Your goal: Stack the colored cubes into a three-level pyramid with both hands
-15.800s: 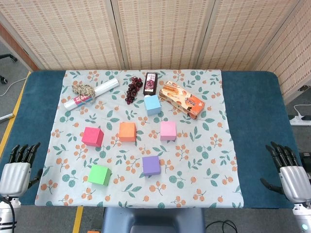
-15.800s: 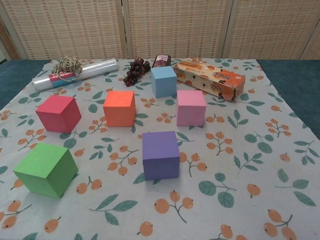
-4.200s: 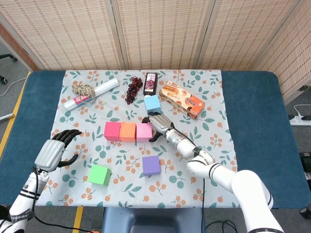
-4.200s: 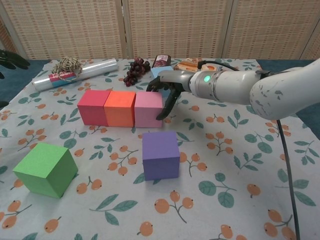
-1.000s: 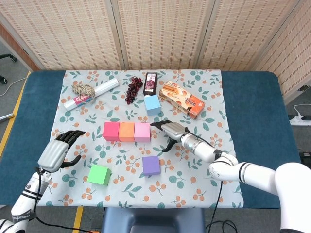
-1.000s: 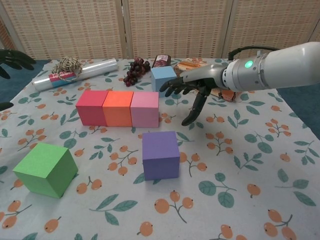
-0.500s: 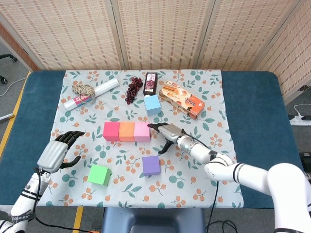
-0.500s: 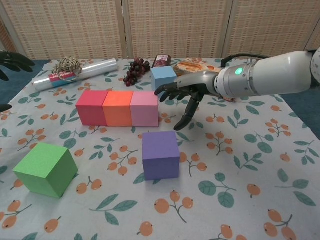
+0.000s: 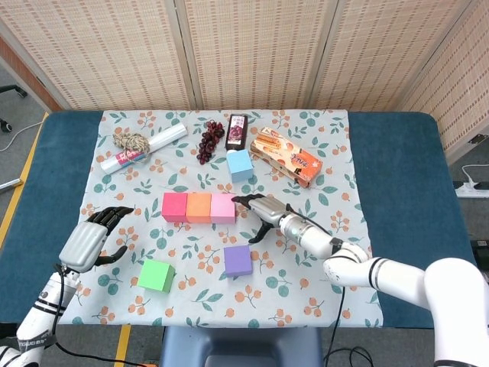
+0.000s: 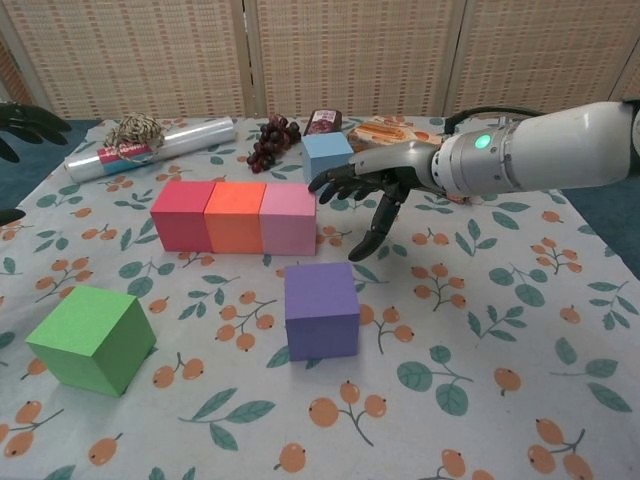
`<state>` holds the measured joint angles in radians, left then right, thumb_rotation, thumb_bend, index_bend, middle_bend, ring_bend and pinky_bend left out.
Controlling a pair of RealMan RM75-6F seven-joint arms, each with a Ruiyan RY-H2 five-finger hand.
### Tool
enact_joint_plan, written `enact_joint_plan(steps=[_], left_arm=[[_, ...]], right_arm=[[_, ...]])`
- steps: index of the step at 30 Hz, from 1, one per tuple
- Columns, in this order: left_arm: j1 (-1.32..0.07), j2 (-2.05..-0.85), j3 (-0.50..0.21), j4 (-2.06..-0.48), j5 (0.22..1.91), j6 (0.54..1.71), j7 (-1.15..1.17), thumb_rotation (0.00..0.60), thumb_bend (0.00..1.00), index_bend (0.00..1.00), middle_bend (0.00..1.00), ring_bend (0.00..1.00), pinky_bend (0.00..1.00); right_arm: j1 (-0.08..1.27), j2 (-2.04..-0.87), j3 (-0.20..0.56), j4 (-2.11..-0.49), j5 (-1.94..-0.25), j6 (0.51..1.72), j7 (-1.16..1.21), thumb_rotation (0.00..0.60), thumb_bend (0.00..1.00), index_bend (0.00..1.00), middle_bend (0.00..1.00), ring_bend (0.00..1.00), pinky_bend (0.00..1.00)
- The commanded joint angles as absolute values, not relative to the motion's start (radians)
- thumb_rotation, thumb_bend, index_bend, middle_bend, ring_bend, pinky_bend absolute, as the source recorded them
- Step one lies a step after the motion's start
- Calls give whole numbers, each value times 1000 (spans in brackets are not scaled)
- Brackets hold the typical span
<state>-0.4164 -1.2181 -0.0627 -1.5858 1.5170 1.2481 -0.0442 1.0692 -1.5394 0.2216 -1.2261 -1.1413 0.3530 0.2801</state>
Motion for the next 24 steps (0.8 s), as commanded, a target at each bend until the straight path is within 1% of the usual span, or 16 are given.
enact_joint_plan(steps=[1, 9, 24], left_arm=[[-416, -1218, -62, -1586, 1518, 1249, -44, 600, 311, 140, 170, 155, 273], [-417, -1220, -59, -1583, 1520, 1245, -46, 600, 310, 139, 170, 155, 273], [-417, -1222, -59, -1578, 1517, 1244, -54, 600, 310, 134, 169, 150, 272]], right_arm=[[1065, -1534, 217, -1233, -1140, 355, 277, 600, 63, 0, 67, 0, 0], [1052, -1516, 201, -1244, -1121, 356, 269, 600, 62, 0, 67, 0, 0], [1077, -1566, 203, -1199, -1116, 328, 263, 600, 63, 0, 67, 0, 0]])
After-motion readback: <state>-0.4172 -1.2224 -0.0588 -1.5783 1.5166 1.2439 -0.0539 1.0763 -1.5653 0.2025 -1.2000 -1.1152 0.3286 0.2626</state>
